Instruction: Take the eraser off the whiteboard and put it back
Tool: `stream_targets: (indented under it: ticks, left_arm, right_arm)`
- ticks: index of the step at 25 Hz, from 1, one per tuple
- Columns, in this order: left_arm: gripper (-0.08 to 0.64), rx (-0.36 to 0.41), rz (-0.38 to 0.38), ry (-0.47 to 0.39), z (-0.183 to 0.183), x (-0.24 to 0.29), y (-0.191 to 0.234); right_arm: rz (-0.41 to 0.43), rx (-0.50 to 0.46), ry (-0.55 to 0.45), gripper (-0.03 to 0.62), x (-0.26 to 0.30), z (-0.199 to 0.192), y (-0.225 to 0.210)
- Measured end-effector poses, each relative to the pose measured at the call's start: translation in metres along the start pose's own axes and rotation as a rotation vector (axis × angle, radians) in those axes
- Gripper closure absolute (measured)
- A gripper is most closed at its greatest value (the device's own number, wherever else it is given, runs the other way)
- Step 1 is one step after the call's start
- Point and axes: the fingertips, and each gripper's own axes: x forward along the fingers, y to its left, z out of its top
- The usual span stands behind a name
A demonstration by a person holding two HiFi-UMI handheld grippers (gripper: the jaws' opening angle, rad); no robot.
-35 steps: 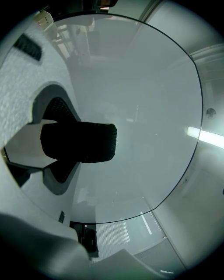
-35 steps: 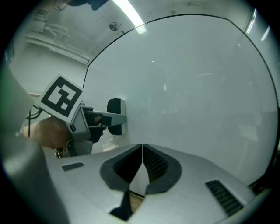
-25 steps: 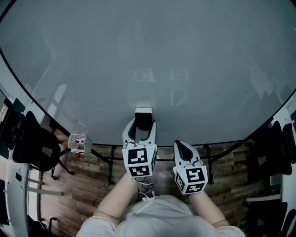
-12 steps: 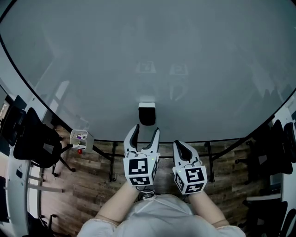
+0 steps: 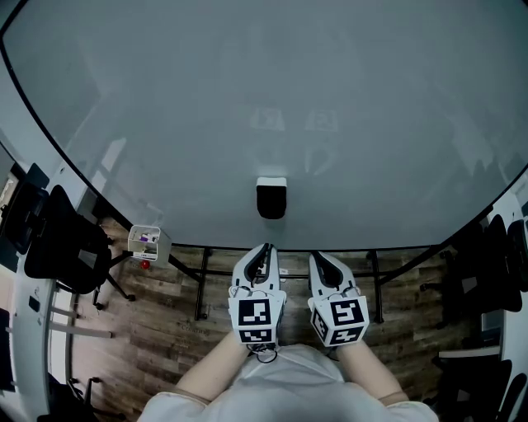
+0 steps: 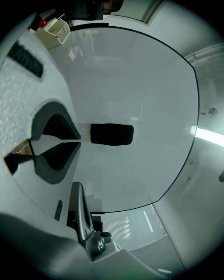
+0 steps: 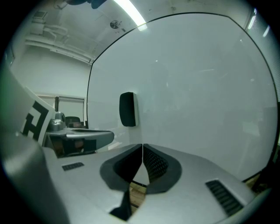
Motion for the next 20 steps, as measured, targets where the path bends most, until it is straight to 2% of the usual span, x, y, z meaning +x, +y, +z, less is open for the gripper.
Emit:
stream_targets:
  ticks: [5,9,14,20]
  left_arm:
    - [0.543,-0.001,-0.020,0.029,-0.014,-0.004,-0.005]
    - [0.543,-0.027,-0.028,0.026,-0.019,-0.007,-0.006]
    - [0.543,-0.023,-0.049,0.010,-0.014,-0.009,-0.010]
    - [0.543,-0.011,-0.053,-0.014,-0.005,-0.011,-0.007]
  right_arm:
    - [0.007,-0.011,-0.001,0.565,0.000,-0.002,0.005]
    - [-0.003,-0.029,-0.038,0.566,-0.003,0.003,0.010]
    - [0.000,-0.055,-0.046,0.566,-0.001,0.008,0.016]
    - [0.028,-0.032,-0.034,0.566,0.001,0.007,0.021]
